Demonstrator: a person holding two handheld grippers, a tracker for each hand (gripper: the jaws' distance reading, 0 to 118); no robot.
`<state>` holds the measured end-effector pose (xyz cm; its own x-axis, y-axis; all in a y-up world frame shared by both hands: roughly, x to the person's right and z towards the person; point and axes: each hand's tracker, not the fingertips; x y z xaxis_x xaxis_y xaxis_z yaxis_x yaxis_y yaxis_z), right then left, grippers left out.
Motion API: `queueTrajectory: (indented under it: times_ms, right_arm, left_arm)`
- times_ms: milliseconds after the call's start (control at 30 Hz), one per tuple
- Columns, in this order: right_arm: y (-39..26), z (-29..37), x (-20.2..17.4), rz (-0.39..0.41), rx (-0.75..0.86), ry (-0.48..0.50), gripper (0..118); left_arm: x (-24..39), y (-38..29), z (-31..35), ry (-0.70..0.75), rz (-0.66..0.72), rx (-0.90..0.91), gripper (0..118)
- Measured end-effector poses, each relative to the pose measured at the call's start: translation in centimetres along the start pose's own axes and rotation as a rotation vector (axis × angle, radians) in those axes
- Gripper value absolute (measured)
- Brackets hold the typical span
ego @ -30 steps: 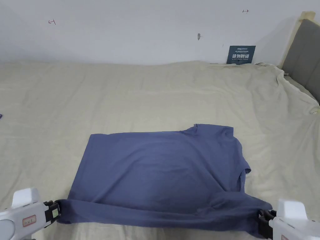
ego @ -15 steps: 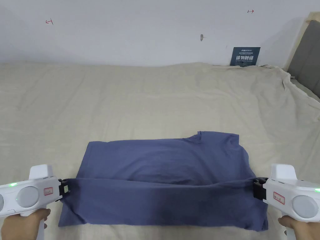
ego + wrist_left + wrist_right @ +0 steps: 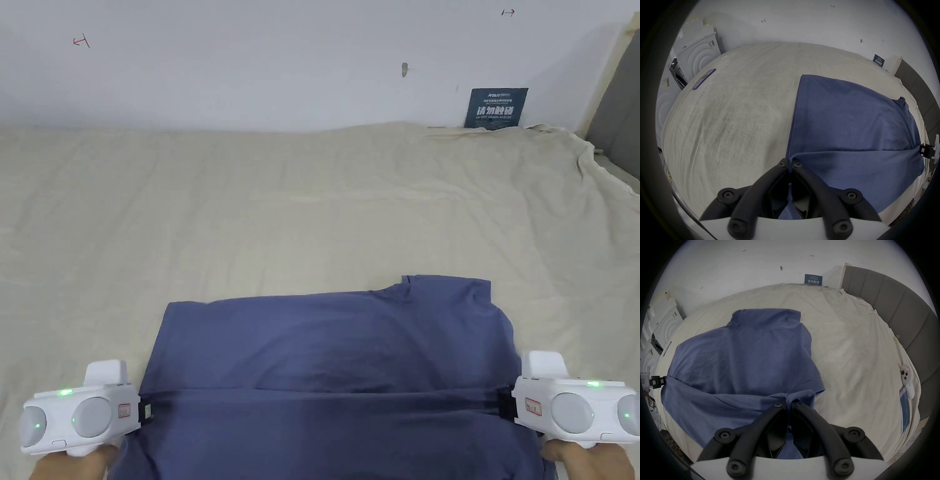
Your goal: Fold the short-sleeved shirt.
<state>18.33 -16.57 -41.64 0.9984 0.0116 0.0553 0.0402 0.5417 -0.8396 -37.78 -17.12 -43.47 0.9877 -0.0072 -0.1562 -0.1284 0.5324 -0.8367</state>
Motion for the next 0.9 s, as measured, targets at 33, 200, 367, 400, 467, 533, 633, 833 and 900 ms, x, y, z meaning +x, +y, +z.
queueTrajectory:
  times_ms: [33,200,367,400,467,533,633,833,900]
  right_arm:
    - [-0.2,-0.1,-0.1,-0.002,-0.002,-0.002,4]
    - [0.0,2.2,-0.9,0.006,0.033,-0.01,78]
    - [0.7,6.9,-0.3,0.002,0.174,0.007,98]
    - [0.7,8.2,-0.4,0.009,0.2,0.011,98]
    - [0.7,10.3,0.2,0.023,0.262,0.022,98]
    - [0.5,12.9,0.1,0.043,0.32,0.028,98]
    - [-0.6,16.9,-0.5,0.058,0.421,0.015,98]
    - [-3.8,22.0,-1.7,0.049,0.562,0.004,97]
    - [-4.8,23.2,-2.1,0.055,0.575,0.015,89]
  left_arm:
    - [0.1,0.1,0.1,0.002,-0.007,-0.001,0]
    - [0.0,0.7,1.5,-0.035,0.012,-0.017,68]
    - [-0.4,1.2,5.2,-0.092,0.102,0.076,99]
    - [-0.5,1.3,6.3,-0.1,0.101,0.099,99]
    - [-0.5,1.3,8.5,-0.109,0.081,0.156,100]
    - [-0.3,1.2,10.7,-0.104,0.039,0.218,104]
    - [0.1,0.7,13.9,-0.082,-0.023,0.288,107]
    - [0.4,-1.9,18.0,-0.105,-0.063,0.371,102]
    - [0.5,-3.1,19.0,-0.113,-0.068,0.421,84]
